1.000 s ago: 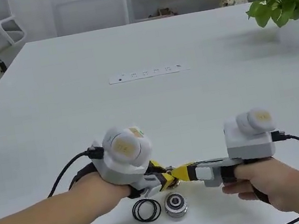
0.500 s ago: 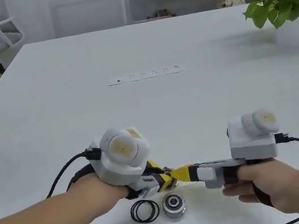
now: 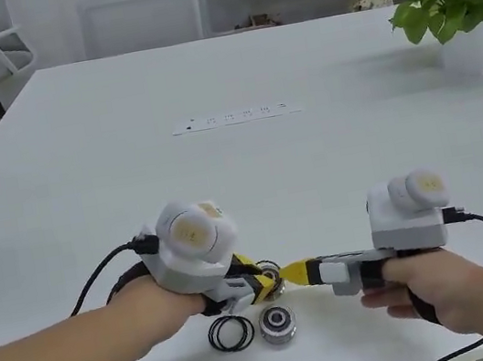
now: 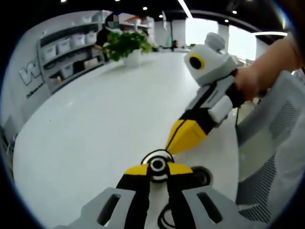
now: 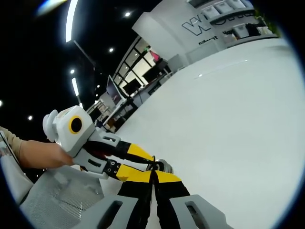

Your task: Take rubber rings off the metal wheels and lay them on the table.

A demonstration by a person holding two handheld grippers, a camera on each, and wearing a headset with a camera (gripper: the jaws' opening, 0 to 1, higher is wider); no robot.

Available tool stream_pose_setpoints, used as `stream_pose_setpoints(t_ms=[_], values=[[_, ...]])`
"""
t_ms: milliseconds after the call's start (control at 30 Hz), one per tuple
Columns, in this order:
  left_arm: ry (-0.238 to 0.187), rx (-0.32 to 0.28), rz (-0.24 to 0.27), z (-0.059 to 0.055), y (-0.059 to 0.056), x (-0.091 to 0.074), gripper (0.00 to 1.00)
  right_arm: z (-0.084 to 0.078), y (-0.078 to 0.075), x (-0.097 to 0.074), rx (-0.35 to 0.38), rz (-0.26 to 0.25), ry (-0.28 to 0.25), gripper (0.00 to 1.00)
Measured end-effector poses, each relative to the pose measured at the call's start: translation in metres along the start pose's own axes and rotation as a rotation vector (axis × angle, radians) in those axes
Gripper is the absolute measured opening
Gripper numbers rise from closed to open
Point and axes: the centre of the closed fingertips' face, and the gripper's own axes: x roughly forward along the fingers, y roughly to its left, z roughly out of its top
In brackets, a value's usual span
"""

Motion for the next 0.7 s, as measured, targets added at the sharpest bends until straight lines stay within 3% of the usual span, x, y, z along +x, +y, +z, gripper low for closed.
stream_pose_setpoints(t_ms=[233, 700], values=[[-0.002, -0.001, -0.014, 0.001, -0.003, -0.009, 0.17, 0.003, 0.003, 0.000, -0.003, 0.000, -0.007, 0.00], [-0.092, -0.041, -0.017, 0.018, -0.002, -0.044, 0.26, 0.016, 0.013, -0.005, -0.005, 0.019, -0.028, 0.00]])
